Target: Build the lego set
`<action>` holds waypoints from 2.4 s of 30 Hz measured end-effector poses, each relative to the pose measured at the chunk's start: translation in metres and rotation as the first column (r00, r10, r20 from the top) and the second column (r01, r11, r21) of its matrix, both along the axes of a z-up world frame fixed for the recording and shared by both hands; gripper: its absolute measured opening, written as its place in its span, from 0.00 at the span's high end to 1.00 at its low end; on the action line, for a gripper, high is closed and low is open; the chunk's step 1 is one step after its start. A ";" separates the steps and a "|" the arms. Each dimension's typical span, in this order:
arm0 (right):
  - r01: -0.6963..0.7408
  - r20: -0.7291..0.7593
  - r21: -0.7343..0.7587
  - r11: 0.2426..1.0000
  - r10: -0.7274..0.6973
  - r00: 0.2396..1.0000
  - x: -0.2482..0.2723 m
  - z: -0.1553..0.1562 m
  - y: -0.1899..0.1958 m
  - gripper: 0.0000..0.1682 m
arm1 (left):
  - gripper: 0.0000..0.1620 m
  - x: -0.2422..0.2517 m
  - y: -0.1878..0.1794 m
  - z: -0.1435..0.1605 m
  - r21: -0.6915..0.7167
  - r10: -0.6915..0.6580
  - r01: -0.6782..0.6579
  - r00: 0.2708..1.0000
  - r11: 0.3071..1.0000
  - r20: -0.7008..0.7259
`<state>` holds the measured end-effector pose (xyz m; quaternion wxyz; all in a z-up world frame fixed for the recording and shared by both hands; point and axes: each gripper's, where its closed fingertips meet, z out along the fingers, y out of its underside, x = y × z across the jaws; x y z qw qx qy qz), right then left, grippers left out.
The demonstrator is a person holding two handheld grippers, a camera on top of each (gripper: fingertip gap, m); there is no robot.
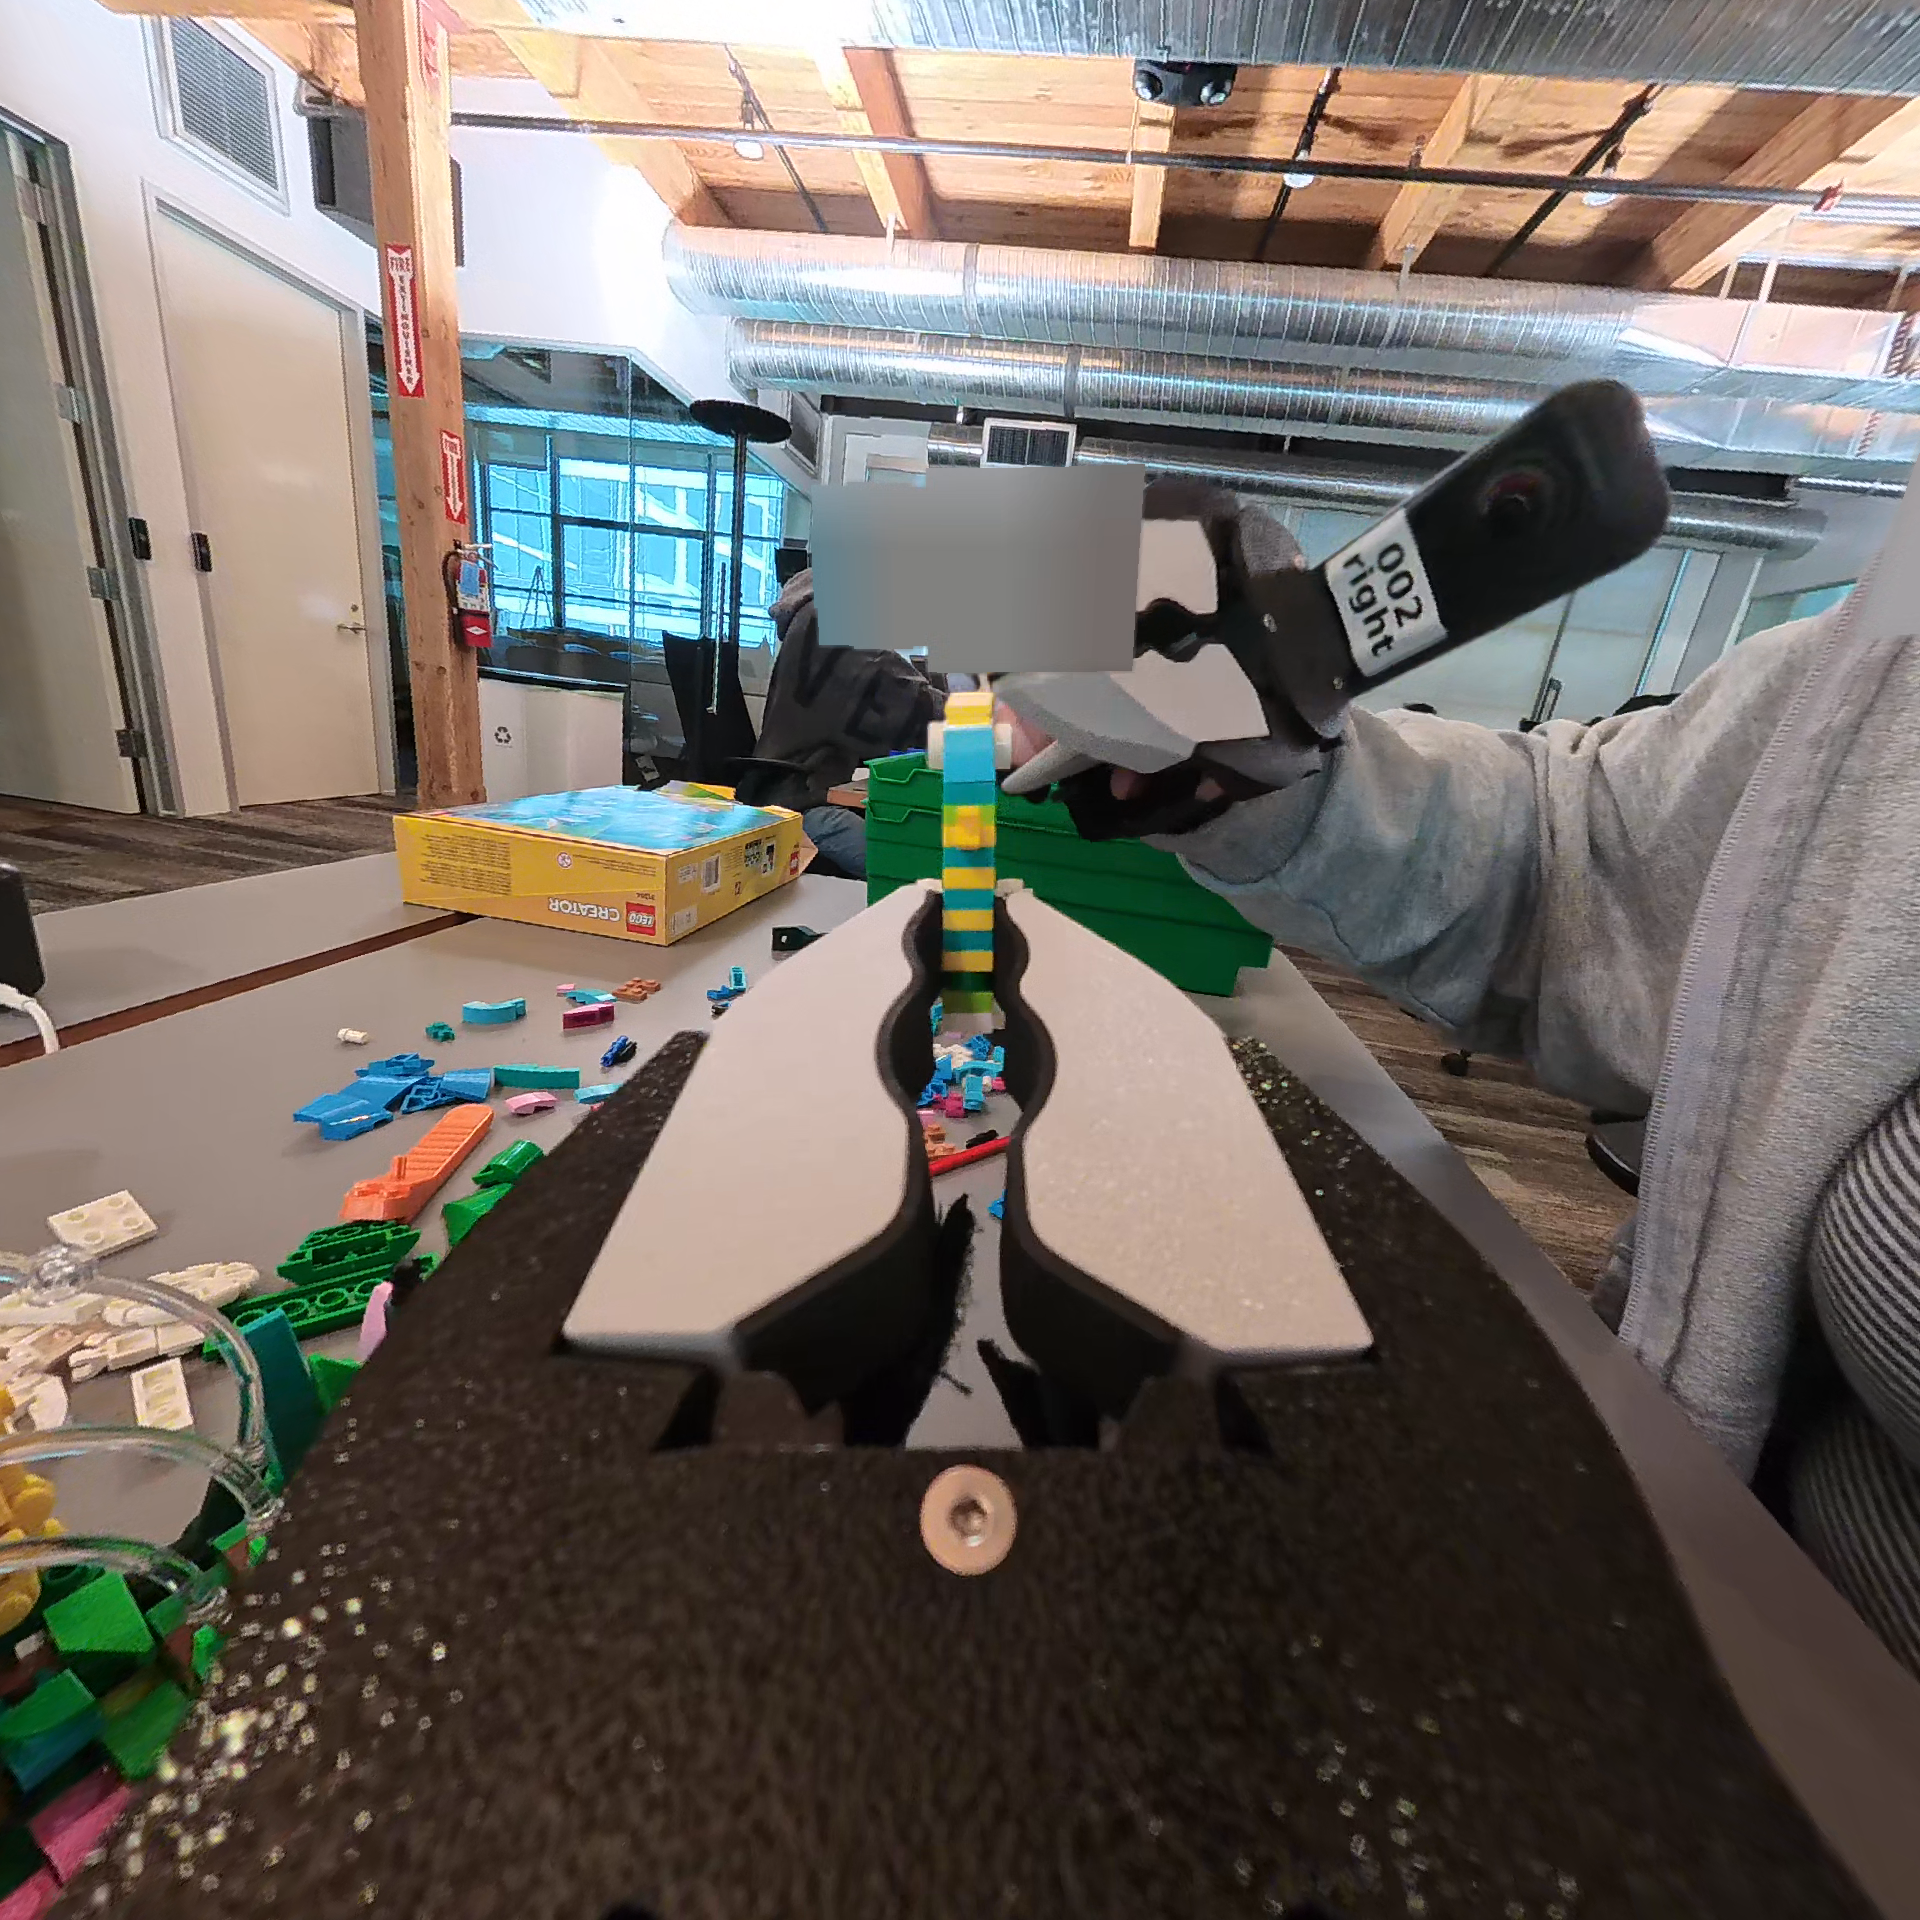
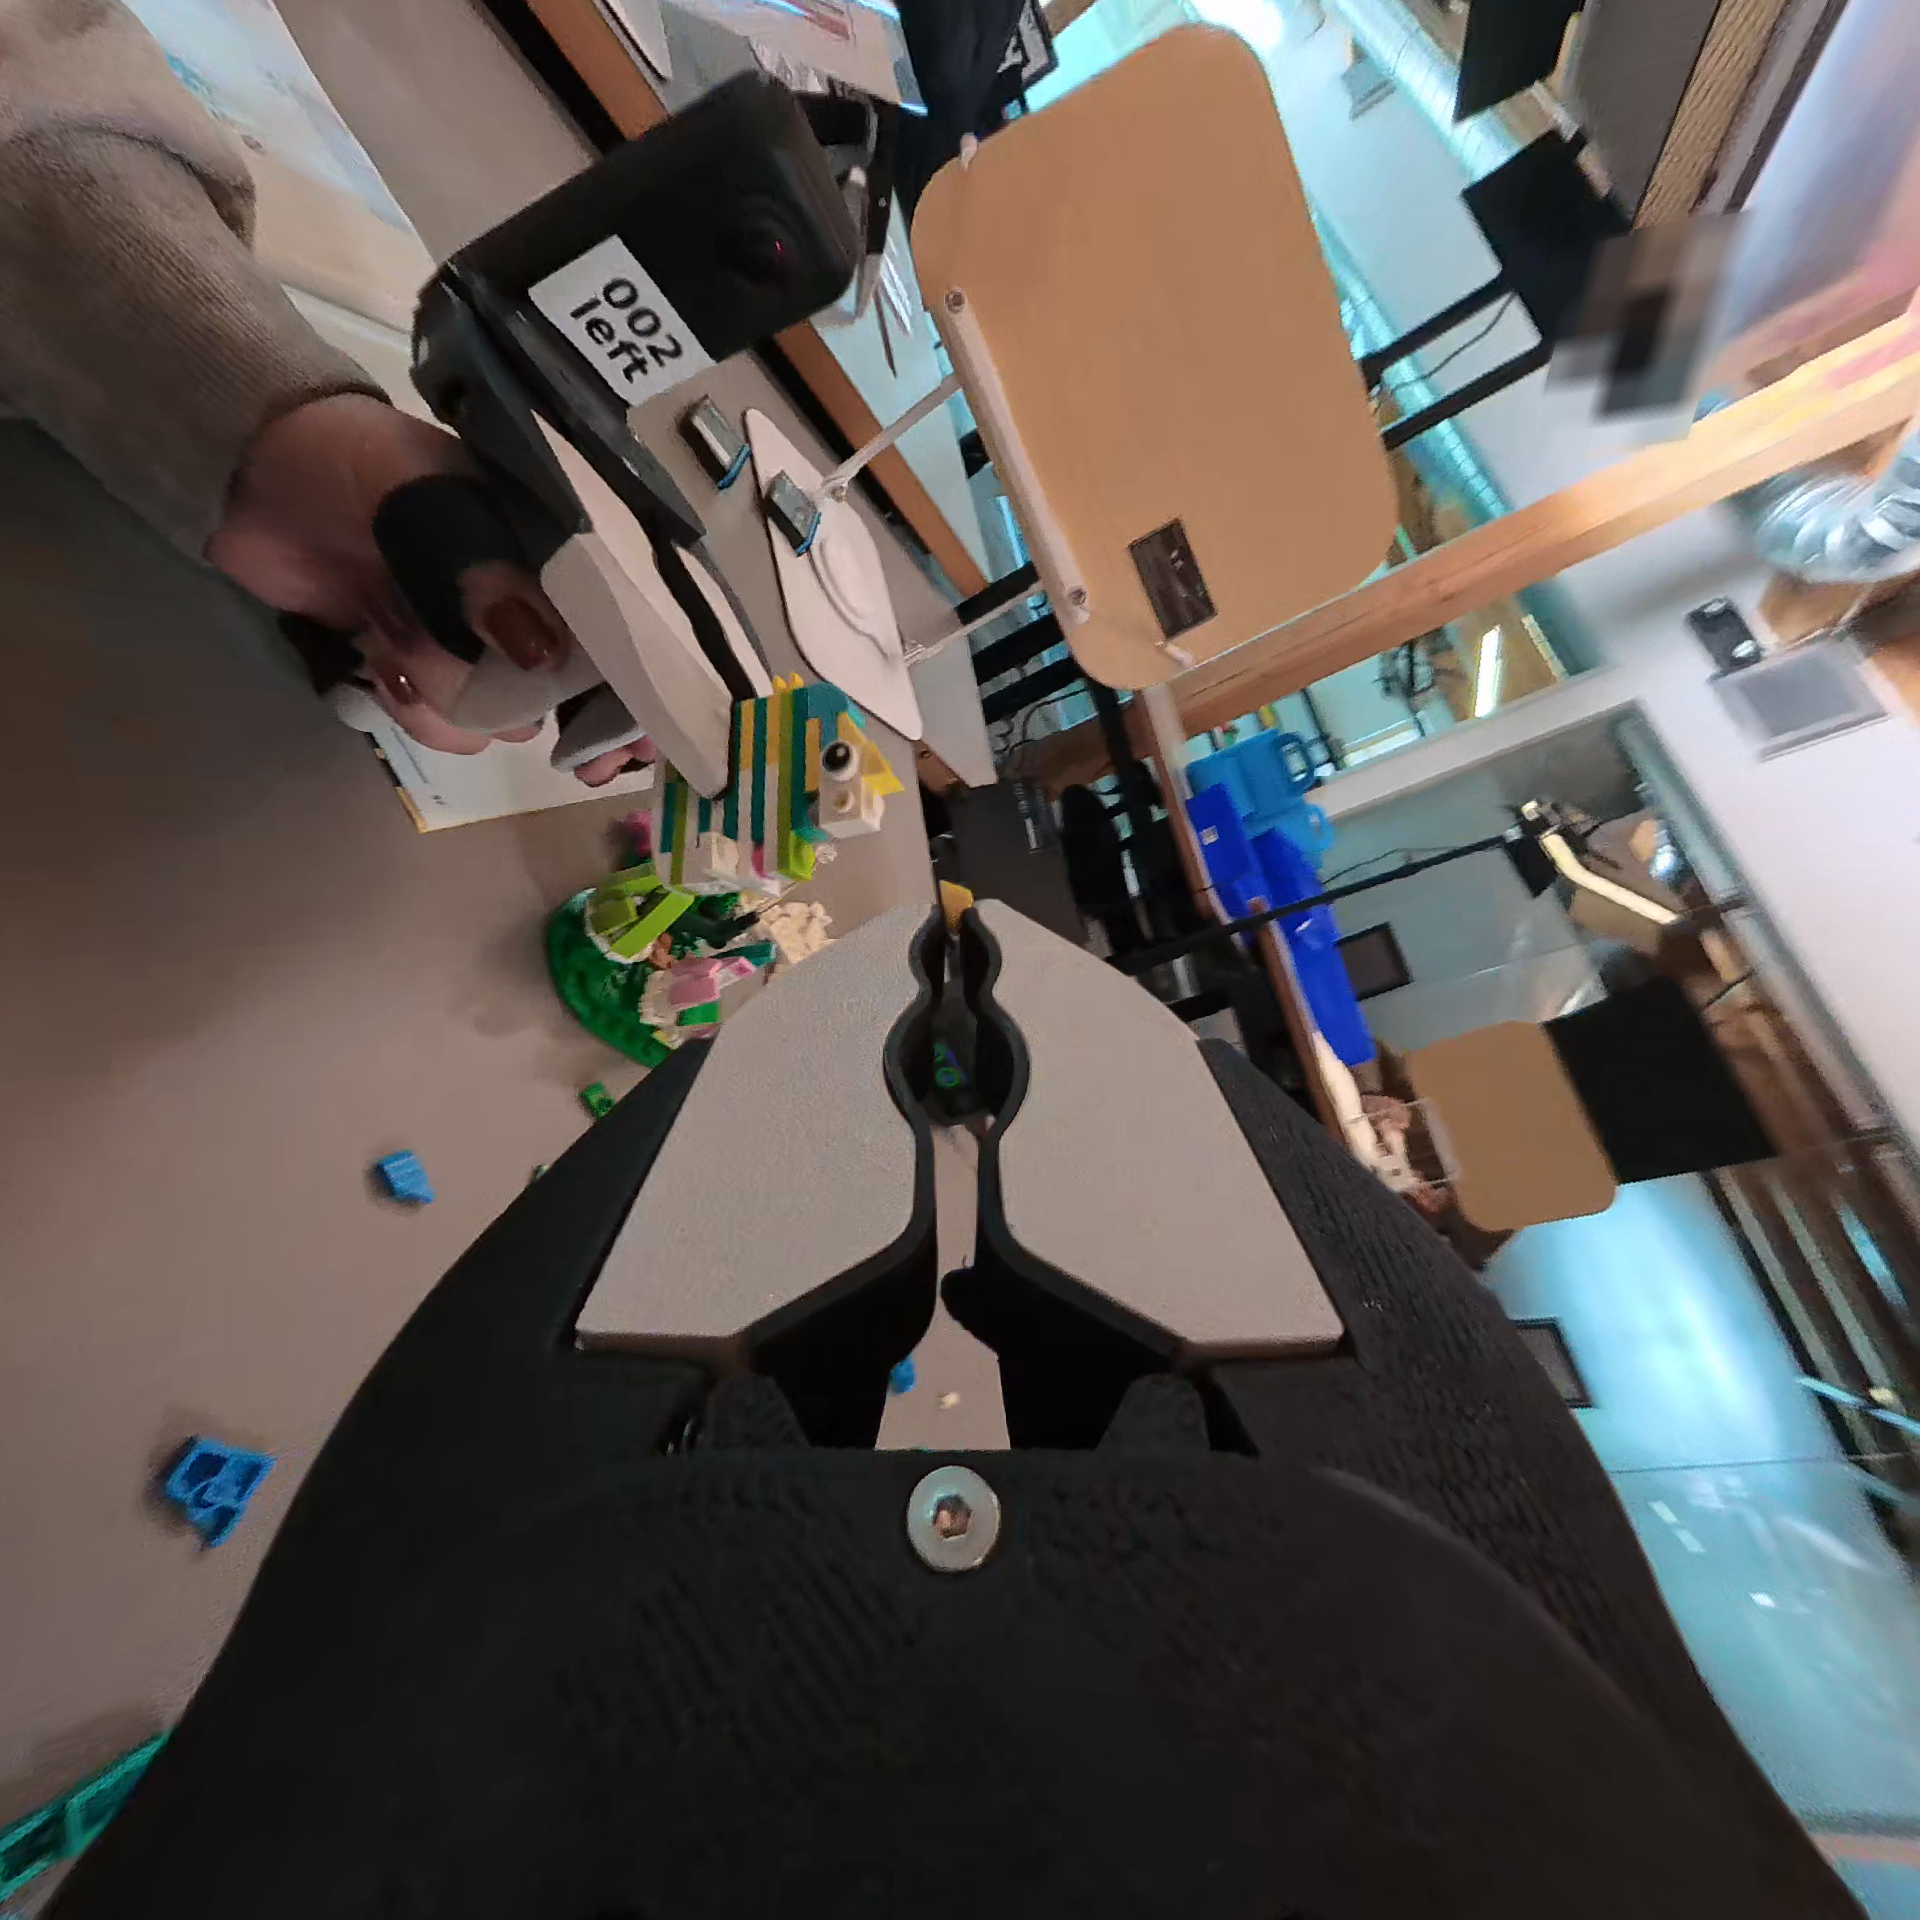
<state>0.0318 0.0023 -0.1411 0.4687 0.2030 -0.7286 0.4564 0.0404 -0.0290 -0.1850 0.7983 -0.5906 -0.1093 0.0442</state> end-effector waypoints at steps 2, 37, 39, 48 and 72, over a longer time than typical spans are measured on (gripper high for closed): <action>0.003 -0.082 0.025 1.000 -0.001 0.997 0.003 0.003 -0.002 1.00 | 0.95 0.000 0.000 0.000 0.000 -0.003 0.003 1.000 1.000 0.000; -0.224 0.776 0.534 0.815 -0.368 0.512 0.029 -0.175 0.035 0.96 | 0.95 0.000 0.000 -0.001 -0.016 0.015 -0.015 1.000 1.000 -0.010; -0.250 0.769 0.542 0.803 -0.353 0.533 0.032 -0.176 0.036 0.96 | 0.95 0.000 0.000 -0.001 -0.016 0.013 -0.013 1.000 1.000 -0.008; -0.294 0.734 0.567 0.769 -0.311 0.604 0.035 -0.182 0.037 0.99 | 0.95 -0.001 0.000 -0.001 -0.011 0.006 -0.006 1.000 1.000 0.001; -0.452 0.757 0.582 0.676 -0.249 0.604 0.041 -0.183 0.033 0.94 | 0.95 -0.006 -0.010 0.004 0.032 0.027 -0.027 1.000 0.999 0.012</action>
